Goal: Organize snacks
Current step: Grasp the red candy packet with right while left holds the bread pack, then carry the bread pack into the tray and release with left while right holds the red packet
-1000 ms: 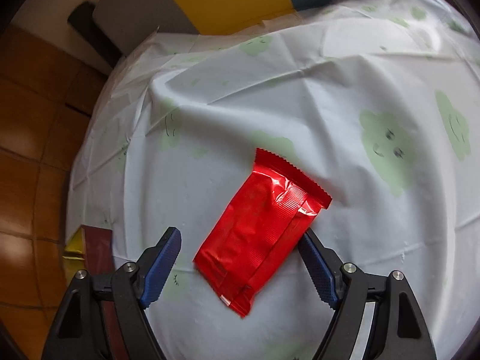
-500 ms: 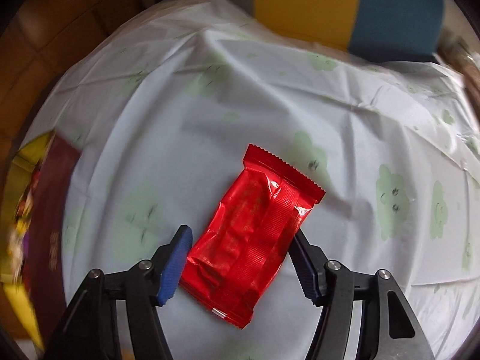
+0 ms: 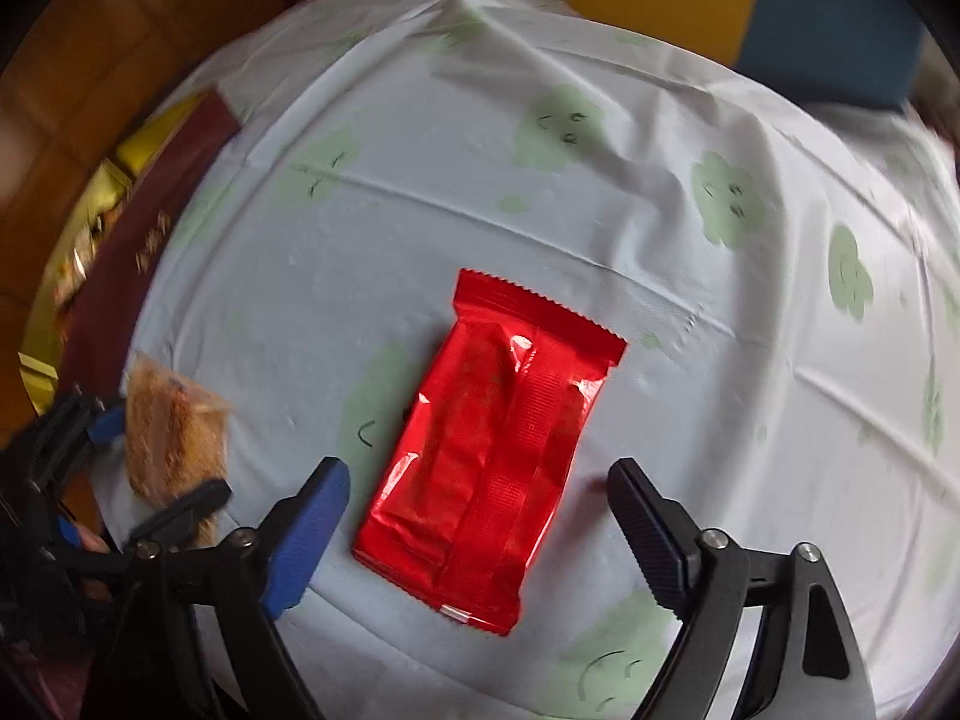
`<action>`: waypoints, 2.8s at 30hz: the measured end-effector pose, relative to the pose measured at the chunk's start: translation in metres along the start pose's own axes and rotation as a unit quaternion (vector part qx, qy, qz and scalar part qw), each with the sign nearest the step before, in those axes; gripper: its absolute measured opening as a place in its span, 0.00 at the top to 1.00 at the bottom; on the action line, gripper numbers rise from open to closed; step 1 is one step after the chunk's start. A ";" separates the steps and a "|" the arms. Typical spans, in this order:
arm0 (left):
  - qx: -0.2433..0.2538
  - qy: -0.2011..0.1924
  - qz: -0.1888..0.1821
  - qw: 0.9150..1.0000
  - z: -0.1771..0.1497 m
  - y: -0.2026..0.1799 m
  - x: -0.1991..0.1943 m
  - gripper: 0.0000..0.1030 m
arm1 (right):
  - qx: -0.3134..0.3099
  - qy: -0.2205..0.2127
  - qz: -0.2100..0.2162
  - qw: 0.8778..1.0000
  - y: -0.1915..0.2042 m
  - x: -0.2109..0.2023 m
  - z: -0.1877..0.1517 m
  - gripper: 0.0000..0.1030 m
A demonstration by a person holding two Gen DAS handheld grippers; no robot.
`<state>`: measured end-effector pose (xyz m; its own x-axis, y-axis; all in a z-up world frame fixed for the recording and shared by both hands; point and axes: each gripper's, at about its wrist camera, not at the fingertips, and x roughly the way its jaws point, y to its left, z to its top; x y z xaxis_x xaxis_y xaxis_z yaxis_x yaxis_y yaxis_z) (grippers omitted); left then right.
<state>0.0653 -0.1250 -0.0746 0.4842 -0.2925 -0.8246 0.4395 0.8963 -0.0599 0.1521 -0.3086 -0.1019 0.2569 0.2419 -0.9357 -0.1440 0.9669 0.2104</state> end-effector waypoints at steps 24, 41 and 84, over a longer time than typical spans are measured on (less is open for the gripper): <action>-0.007 0.012 -0.014 1.000 0.008 -0.001 -0.025 0.40 | -0.022 -0.053 -0.086 0.995 0.021 0.002 -0.017 0.50; -0.214 -0.064 0.043 0.974 0.009 0.167 -0.126 0.40 | -0.026 -0.054 -0.091 0.994 0.023 0.003 -0.018 0.50; -0.408 0.028 0.093 0.908 -0.058 0.299 -0.071 0.40 | -0.025 -0.057 -0.091 0.994 0.023 0.002 -0.018 0.49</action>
<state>0.1178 0.1830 -0.0664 0.4428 -0.1142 -0.8893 -0.3636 0.8838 -0.2945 0.1325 -0.2872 -0.1043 0.3885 0.0737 -0.9185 -0.1318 0.9910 0.0238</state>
